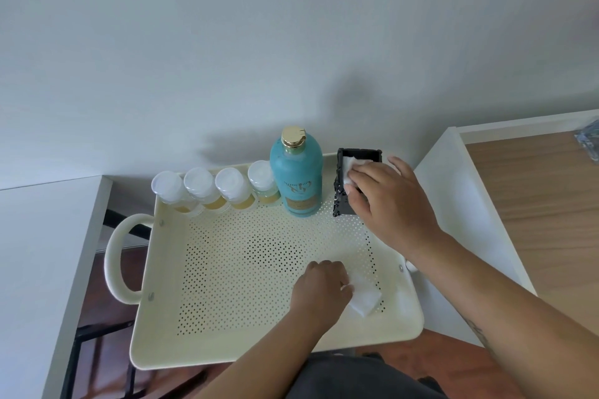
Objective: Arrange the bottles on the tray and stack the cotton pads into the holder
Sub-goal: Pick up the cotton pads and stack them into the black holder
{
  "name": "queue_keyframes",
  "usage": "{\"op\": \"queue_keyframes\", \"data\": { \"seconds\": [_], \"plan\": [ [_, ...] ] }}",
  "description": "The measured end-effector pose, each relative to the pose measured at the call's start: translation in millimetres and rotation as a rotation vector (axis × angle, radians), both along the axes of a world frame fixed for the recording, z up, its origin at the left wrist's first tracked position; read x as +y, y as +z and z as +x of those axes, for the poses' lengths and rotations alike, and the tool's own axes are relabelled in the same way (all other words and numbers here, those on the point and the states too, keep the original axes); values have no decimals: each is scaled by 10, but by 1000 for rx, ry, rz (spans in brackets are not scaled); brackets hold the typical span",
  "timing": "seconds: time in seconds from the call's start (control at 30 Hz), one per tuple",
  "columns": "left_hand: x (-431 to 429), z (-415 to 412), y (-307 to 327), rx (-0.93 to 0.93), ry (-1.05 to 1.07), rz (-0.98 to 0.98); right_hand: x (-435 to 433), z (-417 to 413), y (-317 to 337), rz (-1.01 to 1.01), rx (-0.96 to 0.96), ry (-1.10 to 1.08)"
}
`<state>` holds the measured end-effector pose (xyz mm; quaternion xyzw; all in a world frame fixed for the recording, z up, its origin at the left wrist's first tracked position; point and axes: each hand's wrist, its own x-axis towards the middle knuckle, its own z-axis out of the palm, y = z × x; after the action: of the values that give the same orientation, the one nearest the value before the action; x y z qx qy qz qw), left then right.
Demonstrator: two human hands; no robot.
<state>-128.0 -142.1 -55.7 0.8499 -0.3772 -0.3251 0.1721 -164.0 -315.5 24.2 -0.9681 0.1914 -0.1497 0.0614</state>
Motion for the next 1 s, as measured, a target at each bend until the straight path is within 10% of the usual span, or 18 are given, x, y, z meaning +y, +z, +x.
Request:
{"op": "queue_keyframes", "data": {
  "seconds": [0.47,1.0],
  "plan": [
    [249,443,439,498,539,-325,-3,21,52,60,67,17],
    [-1,654,899,491,419,-549,336,-140,347,524,-105,-67]
  ]
}}
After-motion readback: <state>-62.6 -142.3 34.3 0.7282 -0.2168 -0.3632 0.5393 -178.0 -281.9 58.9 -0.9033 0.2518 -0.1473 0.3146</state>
